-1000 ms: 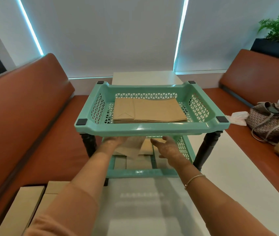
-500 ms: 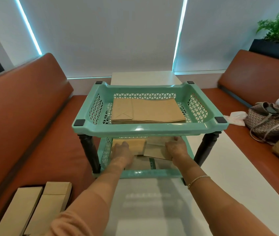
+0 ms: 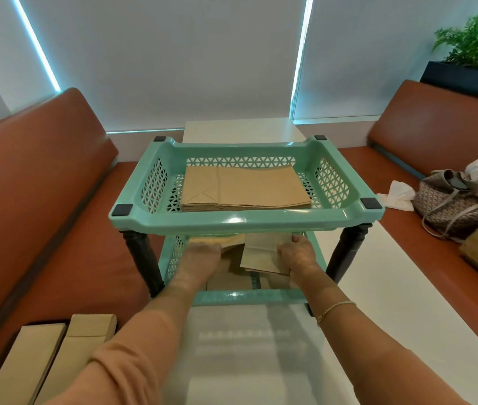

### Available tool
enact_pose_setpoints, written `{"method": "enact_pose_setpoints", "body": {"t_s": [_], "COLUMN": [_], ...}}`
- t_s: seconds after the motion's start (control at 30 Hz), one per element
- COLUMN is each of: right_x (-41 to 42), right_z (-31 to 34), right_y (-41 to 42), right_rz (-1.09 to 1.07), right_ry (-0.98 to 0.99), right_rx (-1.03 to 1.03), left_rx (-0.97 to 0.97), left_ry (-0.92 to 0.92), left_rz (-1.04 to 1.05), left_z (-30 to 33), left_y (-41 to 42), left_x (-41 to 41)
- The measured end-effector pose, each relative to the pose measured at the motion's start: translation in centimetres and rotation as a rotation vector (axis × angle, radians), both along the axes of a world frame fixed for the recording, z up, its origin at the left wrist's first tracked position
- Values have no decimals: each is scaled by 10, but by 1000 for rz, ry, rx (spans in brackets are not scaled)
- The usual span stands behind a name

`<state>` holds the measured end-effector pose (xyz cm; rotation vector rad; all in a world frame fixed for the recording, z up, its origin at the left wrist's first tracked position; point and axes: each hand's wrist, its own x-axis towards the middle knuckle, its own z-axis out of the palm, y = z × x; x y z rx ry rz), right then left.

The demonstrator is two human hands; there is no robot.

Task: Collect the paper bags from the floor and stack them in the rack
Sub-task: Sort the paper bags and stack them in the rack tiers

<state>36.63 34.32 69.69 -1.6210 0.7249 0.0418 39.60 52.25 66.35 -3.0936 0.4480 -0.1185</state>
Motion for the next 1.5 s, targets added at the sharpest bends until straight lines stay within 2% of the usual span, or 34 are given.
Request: {"method": "enact_pose_setpoints", "body": {"t_s": [0.1,0.13,0.2,0.27,0.37,0.43,0.5,0.6,0.7,0.8,0.9,1.03,1.17,1.4,1.5], "right_x": [0,1,2,2,4,4,3,-1,-5,-8,-8,-12,-16,-23,-26], "right_z": [0,-2,-3,-5,-6,-5,-4,-2,-1,0,3,3,-4,-5,-3], "right_y": [0,0,0,0,-2,-4,-6,-7,-9,-11,-6,16,29,32,33], "right_rz": [-4,-9,-32,-49,-71,-91,-103,-103,-104,-106,-86,85,174,189,235], "right_ry": [-3,-8,-23,-24,-3,17,20,-3,-64,-149,-132,-34,24,-10,-37], "right_rx": [7,0,2,-6,-37,-77,-138,-160,-130,-80,-23,-15,-5,129,101], "left_rx": [-239,-386,-688,-928,-1181,-1278,-1325,-1316,-1233,-1064,-1018,-1178,-1319,-1427,-1442], "left_ry": [-26,-1,117,230,251,274,345,392,396,385,405,534,583,485,517], "left_rz": [148,235,395,448,551,666,748,713,675,665,620,533,518,506,532], "left_z": [8,12,23,33,44,40,33,23,22,23,27,28,27,23,17], "left_y": [-1,0,2,3,1,1,1,1,1,6,5,-8,-15,-17,-18], "left_x": [1,0,-5,-8,-4,-1,-4,-11,-15,-18,-23,-31,-36,-38,-38]}}
